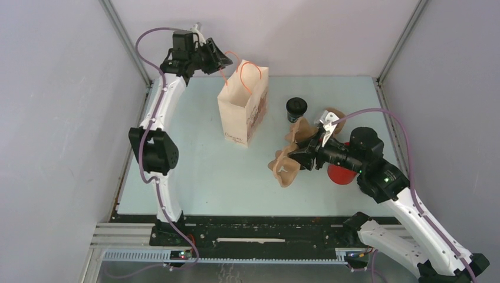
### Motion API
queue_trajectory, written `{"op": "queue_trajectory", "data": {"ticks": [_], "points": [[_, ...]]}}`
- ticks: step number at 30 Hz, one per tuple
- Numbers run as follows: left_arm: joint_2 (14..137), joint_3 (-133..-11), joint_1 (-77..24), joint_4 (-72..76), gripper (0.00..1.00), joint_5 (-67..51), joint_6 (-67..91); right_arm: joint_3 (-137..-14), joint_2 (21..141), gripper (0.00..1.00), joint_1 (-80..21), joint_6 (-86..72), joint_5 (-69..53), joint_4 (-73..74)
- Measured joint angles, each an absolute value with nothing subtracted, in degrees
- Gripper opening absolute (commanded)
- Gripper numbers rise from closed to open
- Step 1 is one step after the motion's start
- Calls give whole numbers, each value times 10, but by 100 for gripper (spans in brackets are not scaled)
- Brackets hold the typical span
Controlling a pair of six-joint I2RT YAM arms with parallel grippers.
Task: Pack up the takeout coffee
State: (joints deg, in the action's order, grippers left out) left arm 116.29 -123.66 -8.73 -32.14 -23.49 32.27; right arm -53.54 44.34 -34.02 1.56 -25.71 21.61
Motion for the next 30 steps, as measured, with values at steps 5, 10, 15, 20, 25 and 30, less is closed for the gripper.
{"op": "queue_trajectory", "data": {"ticks": [5,10,15,20,25,30], "points": [[1194,-1259,-75,-307,18,-281,364,-535,430,39,-340,2,-263,216],[1179,-1279,-70,-296,5,-323,375,-531,429,39,-340,-19,-276,203],[1101,-1268,-72,-300,0,-356,332,-518,442,39,-340,-43,-302,165],[950,-1147,-89,-289,0,-369,263,-516,475,39,-340,-65,-329,128],[815,-882,-155,-222,0,-420,244,-515,481,39,-338,-77,-342,109],[810,-714,-224,-203,0,-464,231,-515,484,39,-316,-86,-374,99]]}}
